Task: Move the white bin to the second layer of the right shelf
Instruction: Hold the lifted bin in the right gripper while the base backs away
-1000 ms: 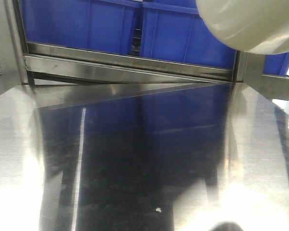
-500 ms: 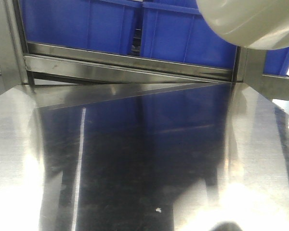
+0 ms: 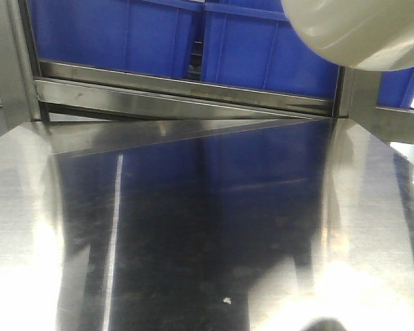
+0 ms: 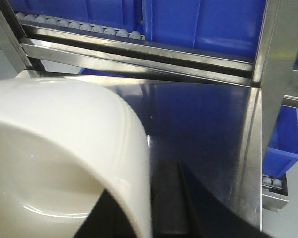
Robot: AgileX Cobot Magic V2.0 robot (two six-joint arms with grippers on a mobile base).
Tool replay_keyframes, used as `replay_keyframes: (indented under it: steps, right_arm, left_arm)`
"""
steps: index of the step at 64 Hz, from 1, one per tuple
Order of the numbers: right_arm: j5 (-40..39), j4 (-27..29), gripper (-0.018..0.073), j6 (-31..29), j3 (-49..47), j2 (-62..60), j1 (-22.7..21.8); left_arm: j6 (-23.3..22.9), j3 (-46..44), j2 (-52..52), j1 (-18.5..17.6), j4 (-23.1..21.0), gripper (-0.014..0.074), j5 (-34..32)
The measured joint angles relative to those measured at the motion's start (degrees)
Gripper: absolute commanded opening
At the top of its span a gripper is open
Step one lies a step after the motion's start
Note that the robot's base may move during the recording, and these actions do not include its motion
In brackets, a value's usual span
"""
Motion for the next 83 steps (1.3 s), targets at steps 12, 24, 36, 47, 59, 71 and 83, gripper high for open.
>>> replay_keyframes:
  steps: [12,24,36,47,59,71,83]
  right_arm:
    - [0.0,0.0,0.0056,0.0,0.0,0.0,0.0]
    - [0.0,0.0,0.0056,0.0,0.0,0.0,0.0]
    - [0.0,0.0,0.0056,0.0,0.0,0.0,0.0]
    - [0.0,0.0,0.0056,0.0,0.0,0.0,0.0]
    - [0.0,0.0,0.0056,0.0,0.0,0.0,0.0]
    - [-0.03,0.0,0.0056,0.0,0.0,0.0,0.0]
    - [-0.03,0.0,0.0056,0.0,0.0,0.0,0.0]
  left_arm:
    - [0.0,0.0,0.0,0.0,0.0,0.0085,0.0]
    - [0.0,0.0,0.0,0.0,0.0,0.0085,0.0]
    - [0.0,0.0,0.0,0.0,0.0,0.0085,0.0]
    - [0.0,0.0,0.0,0.0,0.0,0.0085,0.0]
    - [0.0,0.0,0.0,0.0,0.0,0.0085,0.0]
    - [0.0,0.0,0.0,0.0,0.0,0.0085,0.0]
    - [0.0,0.0,0.0,0.0,0.0,0.0085,0.0]
